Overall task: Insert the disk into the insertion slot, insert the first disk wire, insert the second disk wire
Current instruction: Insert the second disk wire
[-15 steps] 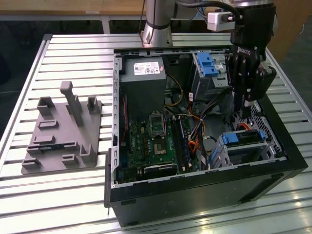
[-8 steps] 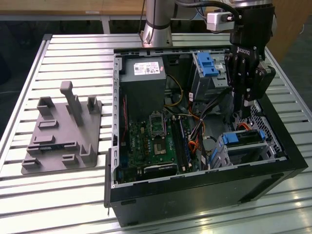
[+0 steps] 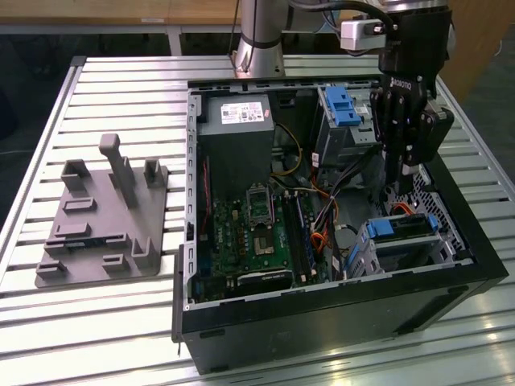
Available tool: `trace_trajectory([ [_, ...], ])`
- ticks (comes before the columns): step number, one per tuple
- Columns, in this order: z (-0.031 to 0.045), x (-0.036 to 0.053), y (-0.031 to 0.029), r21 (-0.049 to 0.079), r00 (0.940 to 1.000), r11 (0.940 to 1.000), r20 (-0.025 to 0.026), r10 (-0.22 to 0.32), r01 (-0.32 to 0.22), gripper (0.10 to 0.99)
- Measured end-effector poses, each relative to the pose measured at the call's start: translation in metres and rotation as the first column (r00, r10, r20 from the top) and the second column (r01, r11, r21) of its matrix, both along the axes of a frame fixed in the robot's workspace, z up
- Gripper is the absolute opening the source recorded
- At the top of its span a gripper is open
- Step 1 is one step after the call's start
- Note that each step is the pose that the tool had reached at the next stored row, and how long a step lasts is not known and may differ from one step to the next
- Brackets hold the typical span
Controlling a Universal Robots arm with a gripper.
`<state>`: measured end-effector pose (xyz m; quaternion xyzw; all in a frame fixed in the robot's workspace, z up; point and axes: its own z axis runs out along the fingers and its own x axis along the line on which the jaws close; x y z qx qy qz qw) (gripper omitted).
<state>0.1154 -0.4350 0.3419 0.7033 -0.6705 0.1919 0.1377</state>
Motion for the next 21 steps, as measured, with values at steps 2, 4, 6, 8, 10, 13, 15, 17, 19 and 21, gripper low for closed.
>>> trace_trajectory([
  [2,-0.0001,0.0000,0.0003,-0.003,1.0000,1.0000,0.0000,0.000,0.000,0.361],
  [4,-0.0004,0.0000,0.0006,-0.006,1.0000,1.0000,0.0000,0.000,0.000,0.361],
  [6,-0.0008,0.0000,0.0010,-0.009,1.0000,1.0000,-0.0001,0.000,0.000,0.345],
  [8,-0.0012,0.0000,0.0014,-0.012,1.0000,0.9999,-0.0004,0.000,0.000,0.275],
  [10,-0.0016,0.0000,0.0017,-0.015,1.0000,0.9999,-0.0018,0.000,0.000,0.275],
  [13,-0.0024,0.0002,0.0020,-0.019,1.0000,0.9998,-0.0045,0.001,-0.001,0.275],
  [15,-0.0028,0.0005,0.0023,-0.021,1.0000,0.9998,-0.0060,0.003,-0.003,0.275],
  [17,-0.0033,0.0006,0.0026,-0.022,1.0000,0.9997,-0.0067,0.004,-0.004,0.275],
  [19,-0.0036,0.0007,0.0031,-0.024,1.0000,0.9997,-0.0070,0.006,-0.006,0.275],
  [21,-0.0036,0.0008,0.0040,-0.025,1.0000,0.9997,-0.0070,0.007,-0.007,0.275],
])
